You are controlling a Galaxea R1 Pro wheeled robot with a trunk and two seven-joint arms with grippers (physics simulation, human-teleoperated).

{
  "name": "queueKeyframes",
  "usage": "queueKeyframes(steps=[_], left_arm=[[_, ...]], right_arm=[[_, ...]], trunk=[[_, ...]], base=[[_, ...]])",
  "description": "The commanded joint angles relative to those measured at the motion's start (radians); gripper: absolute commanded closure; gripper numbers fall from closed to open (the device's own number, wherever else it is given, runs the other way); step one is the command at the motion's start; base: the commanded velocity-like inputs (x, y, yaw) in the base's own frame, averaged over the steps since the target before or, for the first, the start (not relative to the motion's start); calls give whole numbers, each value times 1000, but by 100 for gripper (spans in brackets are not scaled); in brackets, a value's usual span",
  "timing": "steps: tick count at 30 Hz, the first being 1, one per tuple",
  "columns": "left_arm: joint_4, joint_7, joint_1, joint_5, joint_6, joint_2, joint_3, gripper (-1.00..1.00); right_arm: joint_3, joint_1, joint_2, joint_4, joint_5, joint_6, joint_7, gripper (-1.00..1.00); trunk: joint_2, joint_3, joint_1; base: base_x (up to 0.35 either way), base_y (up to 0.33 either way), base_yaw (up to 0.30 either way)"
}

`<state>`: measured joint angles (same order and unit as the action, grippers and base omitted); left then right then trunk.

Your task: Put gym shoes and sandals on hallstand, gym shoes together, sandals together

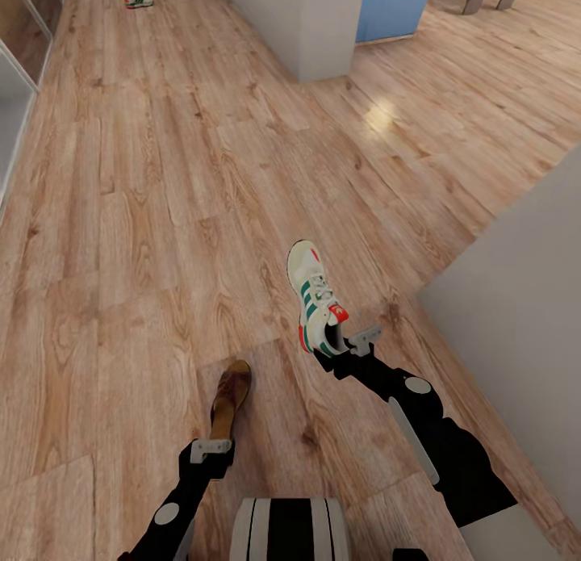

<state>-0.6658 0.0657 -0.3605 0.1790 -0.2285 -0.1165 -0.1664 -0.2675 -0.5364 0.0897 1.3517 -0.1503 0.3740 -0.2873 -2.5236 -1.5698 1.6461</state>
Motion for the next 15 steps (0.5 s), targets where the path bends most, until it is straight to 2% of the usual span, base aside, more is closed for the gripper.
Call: queueKeyframes(steps=[1, 3, 10, 15], left_arm=[[0, 7, -20, 11, -4, -2, -8, -100], [0, 8, -52, 15, -4, -4, -7, -100], [4, 7, -101, 40, 0, -5, -8, -100], [18, 7, -106, 40, -1, -4, -7, -100]], right_arm=[[-1, 0, 1, 1, -10, 6, 3, 100], [-1, 0, 1, 0, -9, 6, 3, 100], [-1, 0, 1, 0, -9, 7, 3, 100], [0, 0, 1, 0, -9, 7, 3, 100]], trunk=[[0, -1, 0], [0, -1, 0], [0, -1, 0], [-1, -21, 2]], base=[[0, 0, 0], [0, 0, 0], [0, 0, 0], [0, 0, 0]])
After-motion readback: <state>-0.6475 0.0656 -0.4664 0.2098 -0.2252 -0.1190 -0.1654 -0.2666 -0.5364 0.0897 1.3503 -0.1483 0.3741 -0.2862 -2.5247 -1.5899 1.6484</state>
